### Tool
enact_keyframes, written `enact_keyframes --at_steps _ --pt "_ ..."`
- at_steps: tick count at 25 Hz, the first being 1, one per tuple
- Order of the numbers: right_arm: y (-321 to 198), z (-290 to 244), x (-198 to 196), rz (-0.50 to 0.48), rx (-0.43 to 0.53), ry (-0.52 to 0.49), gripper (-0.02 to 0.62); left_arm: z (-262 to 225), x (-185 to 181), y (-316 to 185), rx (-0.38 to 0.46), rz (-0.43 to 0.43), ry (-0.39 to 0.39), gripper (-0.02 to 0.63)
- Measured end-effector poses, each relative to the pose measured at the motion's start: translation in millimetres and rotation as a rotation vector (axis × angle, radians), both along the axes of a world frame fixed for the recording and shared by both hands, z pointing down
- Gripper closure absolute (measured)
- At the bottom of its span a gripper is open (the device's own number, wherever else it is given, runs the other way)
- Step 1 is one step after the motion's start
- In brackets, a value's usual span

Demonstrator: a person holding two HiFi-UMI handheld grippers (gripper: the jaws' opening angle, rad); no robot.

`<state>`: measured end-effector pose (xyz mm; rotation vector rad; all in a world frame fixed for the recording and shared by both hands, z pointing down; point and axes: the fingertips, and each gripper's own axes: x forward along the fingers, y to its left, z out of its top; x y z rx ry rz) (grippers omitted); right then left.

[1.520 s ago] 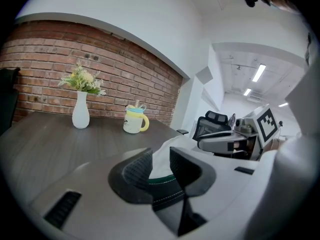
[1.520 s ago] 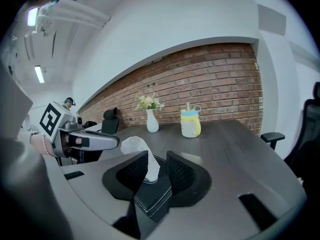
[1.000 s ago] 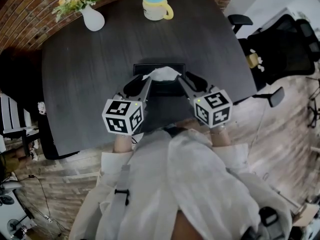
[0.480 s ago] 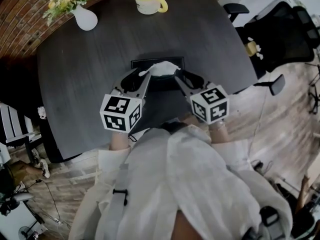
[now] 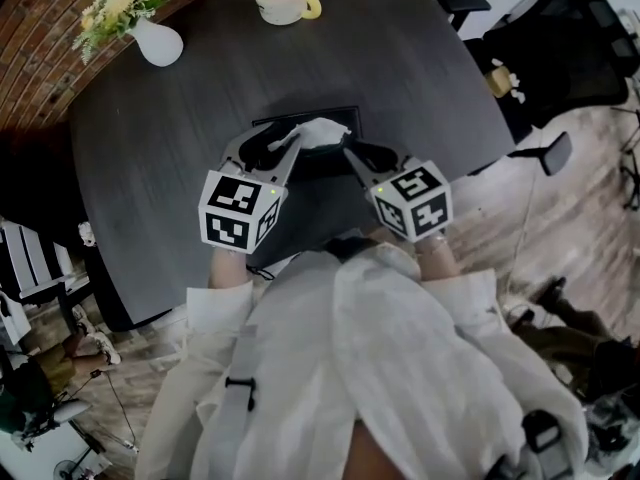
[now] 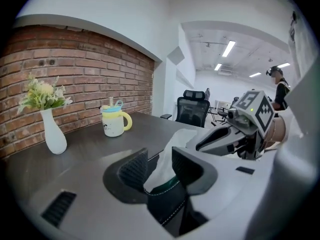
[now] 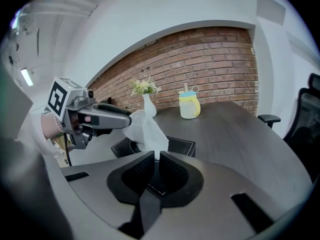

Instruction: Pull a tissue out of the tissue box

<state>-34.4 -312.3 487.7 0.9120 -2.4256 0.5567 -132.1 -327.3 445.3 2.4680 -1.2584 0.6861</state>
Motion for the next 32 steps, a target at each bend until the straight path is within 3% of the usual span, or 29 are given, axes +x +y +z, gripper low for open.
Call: enact_keyframes --at_steps 7,12,24,32 --pt "3.9 9.2 -1.0 -0.029 -0.038 -0.002 0.591 3.6 16.7 -7.7 -0.004 0.089 -0.042 0.476" --pt "3.3 20.1 0.4 -0.020 -0.080 0.061 0.591 10.8 24.1 -9.4 -0.019 0.141 -0.083 0.476" --pt "1.9 27.8 1.0 -0.037 -0.109 0.070 0.592 16.7 30.4 -18.9 -0.026 0.148 -0.072 0.480" --pt "1.0 28.4 1.6 -0.027 -0.082 0.005 0.592 24.5 32.1 -21.3 -0.034 0.146 -0.094 0.581"
